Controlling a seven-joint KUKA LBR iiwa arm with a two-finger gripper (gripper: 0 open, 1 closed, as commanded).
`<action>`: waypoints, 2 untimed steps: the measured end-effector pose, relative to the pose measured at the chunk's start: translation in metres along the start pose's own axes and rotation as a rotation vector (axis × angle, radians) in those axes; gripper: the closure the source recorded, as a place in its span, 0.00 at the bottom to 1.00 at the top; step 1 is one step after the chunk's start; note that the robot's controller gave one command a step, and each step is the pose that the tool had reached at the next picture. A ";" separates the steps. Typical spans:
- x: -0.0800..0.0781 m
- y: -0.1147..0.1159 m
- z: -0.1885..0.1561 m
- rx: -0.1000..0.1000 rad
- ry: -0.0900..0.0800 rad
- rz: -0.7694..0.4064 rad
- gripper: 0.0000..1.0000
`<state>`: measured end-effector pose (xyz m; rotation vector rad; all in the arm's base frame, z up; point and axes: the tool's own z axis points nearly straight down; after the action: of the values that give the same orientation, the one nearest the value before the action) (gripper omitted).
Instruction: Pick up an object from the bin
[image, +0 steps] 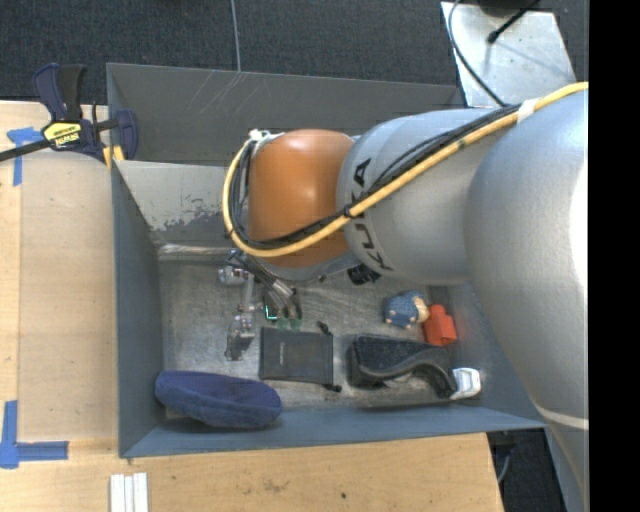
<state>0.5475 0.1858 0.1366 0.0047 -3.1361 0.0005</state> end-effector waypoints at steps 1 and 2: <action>0.044 -0.028 0.060 -0.007 -0.034 -0.199 0.00; -0.027 -0.003 0.055 -0.003 -0.017 -0.159 0.00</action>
Offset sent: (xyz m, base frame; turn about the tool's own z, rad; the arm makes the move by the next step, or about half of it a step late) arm -0.0522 -0.0307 -0.0666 -0.2022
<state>0.5745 0.1825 0.0817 0.2547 -3.1428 -0.0043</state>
